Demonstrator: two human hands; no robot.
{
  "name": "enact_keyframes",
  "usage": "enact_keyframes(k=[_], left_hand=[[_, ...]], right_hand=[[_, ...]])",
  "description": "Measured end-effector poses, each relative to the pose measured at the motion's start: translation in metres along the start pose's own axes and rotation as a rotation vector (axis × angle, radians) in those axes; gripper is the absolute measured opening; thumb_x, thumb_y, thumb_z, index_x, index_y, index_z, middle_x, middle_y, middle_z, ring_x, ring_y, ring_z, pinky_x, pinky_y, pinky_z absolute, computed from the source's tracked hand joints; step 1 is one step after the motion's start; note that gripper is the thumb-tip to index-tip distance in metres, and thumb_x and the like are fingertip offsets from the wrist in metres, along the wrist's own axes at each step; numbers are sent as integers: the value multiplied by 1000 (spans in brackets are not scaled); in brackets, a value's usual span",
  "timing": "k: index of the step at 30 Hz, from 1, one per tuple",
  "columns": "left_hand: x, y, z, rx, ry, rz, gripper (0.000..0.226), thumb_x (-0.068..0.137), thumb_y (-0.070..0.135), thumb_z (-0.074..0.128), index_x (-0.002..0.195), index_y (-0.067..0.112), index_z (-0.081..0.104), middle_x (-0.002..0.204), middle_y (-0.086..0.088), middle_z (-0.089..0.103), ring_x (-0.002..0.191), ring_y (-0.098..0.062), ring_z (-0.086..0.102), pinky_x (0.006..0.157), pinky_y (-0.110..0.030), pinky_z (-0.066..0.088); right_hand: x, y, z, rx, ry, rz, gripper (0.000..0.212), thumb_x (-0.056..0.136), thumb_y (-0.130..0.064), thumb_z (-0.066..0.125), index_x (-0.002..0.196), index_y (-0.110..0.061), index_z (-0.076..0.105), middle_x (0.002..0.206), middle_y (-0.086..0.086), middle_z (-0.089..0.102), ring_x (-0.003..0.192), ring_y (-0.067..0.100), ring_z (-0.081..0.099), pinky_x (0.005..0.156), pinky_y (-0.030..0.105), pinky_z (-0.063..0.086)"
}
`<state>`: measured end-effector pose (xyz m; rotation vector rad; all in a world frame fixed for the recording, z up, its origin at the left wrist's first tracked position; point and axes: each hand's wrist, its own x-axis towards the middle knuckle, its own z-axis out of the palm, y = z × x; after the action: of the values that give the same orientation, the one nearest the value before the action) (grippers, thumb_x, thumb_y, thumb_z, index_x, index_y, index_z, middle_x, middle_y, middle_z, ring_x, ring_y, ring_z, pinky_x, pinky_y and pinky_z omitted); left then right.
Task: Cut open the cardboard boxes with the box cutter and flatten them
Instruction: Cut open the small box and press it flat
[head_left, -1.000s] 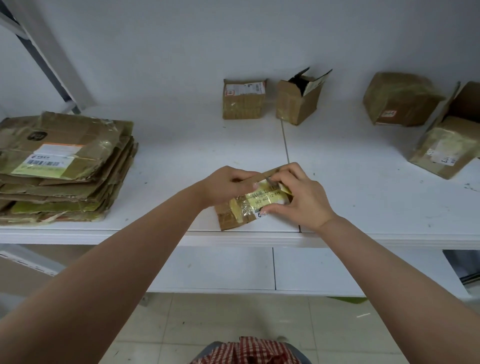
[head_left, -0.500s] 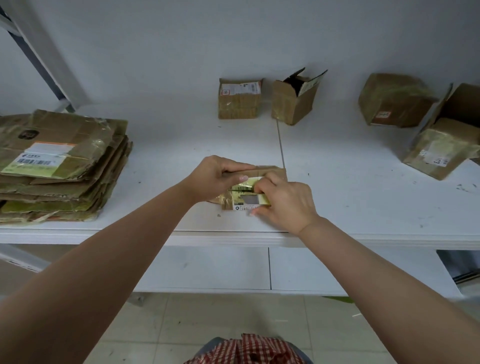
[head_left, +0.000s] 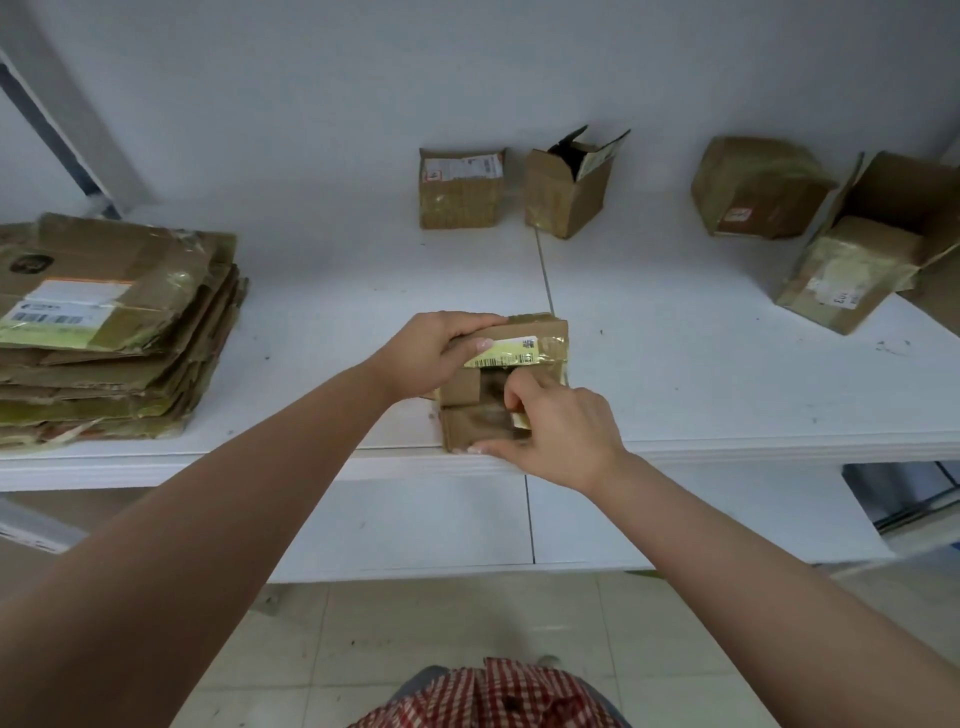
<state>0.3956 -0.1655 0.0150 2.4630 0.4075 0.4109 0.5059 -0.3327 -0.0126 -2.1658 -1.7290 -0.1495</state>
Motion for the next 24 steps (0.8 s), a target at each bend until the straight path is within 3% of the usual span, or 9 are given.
enact_keyframes(k=[2, 6, 9, 12, 16, 19, 24], left_hand=[[-2, 2, 0, 18, -11, 12, 42, 95, 35, 49, 134, 19, 54, 124, 4, 63, 109, -10, 57, 93, -21, 44], [-6, -2, 0, 158, -45, 46, 71, 76, 56, 63, 137, 23, 49, 126, 2, 60, 112, -16, 54, 97, -33, 42], [-10, -3, 5, 250, 47, 65, 70, 76, 41, 75, 137, 21, 50, 125, -5, 52, 113, -22, 49, 97, -37, 43], [-15, 0, 9, 370, 183, 110, 62, 79, 29, 75, 135, 17, 54, 113, -7, 53, 103, -23, 54, 80, -33, 49], [-23, 1, 8, 480, 311, 234, 52, 71, 31, 72, 120, 13, 67, 95, -6, 68, 75, -25, 67, 59, -29, 53], [-24, 0, 6, 553, 322, 307, 50, 70, 35, 67, 115, 15, 70, 96, -3, 71, 72, -22, 69, 54, -27, 53], [-26, 4, 6, 550, 318, 391, 42, 82, 41, 51, 110, 19, 73, 92, 2, 72, 72, -20, 67, 52, -26, 51]], right_hand=[[-3, 0, -3, 113, -112, 114, 55, 74, -73, 54, 80, -19, 53, 81, -8, 56, 70, 19, 56, 58, 28, 40], [-3, 5, -5, 153, 73, 225, 34, 83, -51, 63, 91, -19, 55, 84, -4, 62, 73, 24, 61, 61, 30, 44], [5, 9, -13, 25, 223, 282, 45, 80, -40, 72, 113, -18, 52, 109, 3, 54, 66, 30, 60, 54, 29, 39], [12, 15, -15, -132, 240, 251, 59, 74, -45, 76, 123, -21, 52, 121, 9, 46, 51, 26, 48, 48, 26, 36], [12, 25, -8, -103, 298, 141, 48, 67, -36, 83, 106, -20, 62, 102, 8, 56, 42, 26, 50, 44, 23, 38], [10, 28, -5, -131, 360, 88, 43, 60, -26, 86, 96, -17, 65, 89, 9, 57, 40, 25, 48, 41, 20, 35], [8, 32, -12, -20, 382, 42, 16, 77, -38, 52, 82, -25, 46, 82, 3, 50, 44, 24, 40, 40, 21, 34]])
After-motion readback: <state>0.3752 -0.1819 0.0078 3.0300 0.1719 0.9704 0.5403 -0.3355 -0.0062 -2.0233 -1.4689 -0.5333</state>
